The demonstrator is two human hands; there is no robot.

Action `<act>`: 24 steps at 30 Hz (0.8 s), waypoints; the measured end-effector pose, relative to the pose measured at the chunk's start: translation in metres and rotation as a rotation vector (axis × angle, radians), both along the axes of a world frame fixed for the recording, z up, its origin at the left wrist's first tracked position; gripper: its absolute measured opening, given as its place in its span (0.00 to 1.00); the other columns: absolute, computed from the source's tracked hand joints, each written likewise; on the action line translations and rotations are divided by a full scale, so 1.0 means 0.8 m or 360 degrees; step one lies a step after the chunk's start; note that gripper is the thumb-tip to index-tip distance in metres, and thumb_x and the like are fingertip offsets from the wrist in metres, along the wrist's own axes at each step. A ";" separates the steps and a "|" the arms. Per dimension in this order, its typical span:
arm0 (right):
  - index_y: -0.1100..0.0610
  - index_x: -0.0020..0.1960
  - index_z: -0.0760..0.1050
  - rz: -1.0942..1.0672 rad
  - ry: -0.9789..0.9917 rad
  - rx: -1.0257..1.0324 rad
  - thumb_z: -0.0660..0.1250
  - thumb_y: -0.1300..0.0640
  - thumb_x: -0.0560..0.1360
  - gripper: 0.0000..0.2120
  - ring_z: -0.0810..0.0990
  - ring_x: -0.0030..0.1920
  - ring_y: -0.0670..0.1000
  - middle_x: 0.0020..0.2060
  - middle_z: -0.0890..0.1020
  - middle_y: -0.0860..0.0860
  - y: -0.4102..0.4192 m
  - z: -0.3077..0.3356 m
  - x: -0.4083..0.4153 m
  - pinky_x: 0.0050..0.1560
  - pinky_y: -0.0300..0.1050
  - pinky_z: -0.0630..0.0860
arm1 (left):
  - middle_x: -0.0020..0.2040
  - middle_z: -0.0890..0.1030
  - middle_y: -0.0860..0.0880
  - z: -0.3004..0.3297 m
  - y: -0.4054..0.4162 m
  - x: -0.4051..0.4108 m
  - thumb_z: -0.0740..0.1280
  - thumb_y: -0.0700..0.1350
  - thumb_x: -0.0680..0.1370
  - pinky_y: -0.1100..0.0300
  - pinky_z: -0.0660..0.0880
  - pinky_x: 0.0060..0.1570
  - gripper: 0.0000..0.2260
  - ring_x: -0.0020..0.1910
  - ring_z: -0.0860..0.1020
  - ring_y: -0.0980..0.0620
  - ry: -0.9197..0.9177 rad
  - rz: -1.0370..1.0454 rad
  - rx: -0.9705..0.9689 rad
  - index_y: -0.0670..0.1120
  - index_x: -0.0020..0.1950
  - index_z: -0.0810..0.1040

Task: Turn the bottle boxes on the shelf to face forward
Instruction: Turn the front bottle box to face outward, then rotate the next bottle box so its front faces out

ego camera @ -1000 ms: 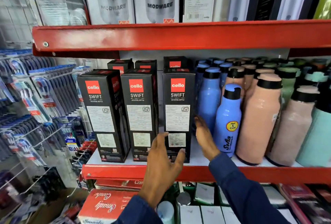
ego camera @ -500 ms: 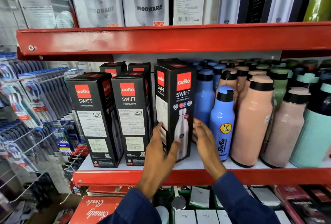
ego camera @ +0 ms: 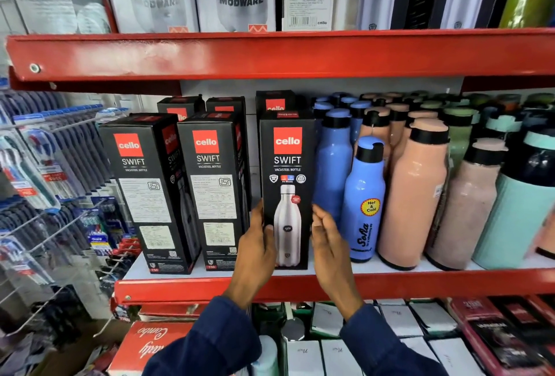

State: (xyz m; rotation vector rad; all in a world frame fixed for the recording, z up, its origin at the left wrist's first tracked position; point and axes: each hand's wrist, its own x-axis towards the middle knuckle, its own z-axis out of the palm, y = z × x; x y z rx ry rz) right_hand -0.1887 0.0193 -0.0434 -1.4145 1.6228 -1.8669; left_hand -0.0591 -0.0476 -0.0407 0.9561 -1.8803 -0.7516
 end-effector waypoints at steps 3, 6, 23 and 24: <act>0.45 0.68 0.69 0.0010 -0.0011 -0.0002 0.56 0.57 0.83 0.17 0.72 0.62 0.27 0.62 0.75 0.37 -0.001 -0.004 -0.002 0.67 0.33 0.68 | 0.46 0.84 0.45 0.001 0.001 0.004 0.56 0.42 0.83 0.71 0.74 0.35 0.24 0.37 0.81 0.58 -0.0017 -0.0014 0.0014 0.50 0.80 0.55; 0.47 0.71 0.70 0.0005 -0.0057 0.0002 0.57 0.55 0.81 0.19 0.74 0.67 0.37 0.64 0.76 0.38 0.000 -0.006 -0.004 0.72 0.49 0.70 | 0.50 0.83 0.52 0.005 0.009 0.012 0.58 0.44 0.83 0.58 0.77 0.51 0.26 0.41 0.81 0.57 0.0006 -0.0052 0.0019 0.50 0.80 0.54; 0.51 0.78 0.58 0.0344 0.0247 0.0254 0.54 0.53 0.82 0.24 0.63 0.75 0.41 0.76 0.65 0.47 -0.011 0.014 0.126 0.74 0.36 0.59 | 0.72 0.74 0.40 0.026 0.033 0.116 0.65 0.52 0.79 0.56 0.68 0.70 0.31 0.71 0.73 0.43 -0.0090 0.0548 -0.0108 0.40 0.78 0.61; 0.52 0.78 0.56 0.0335 0.0223 0.0302 0.53 0.53 0.83 0.25 0.61 0.76 0.42 0.77 0.63 0.47 -0.019 0.016 0.130 0.73 0.32 0.56 | 0.72 0.73 0.38 0.024 0.029 0.114 0.65 0.51 0.79 0.52 0.69 0.70 0.31 0.71 0.72 0.41 -0.0104 0.0526 -0.0087 0.40 0.78 0.60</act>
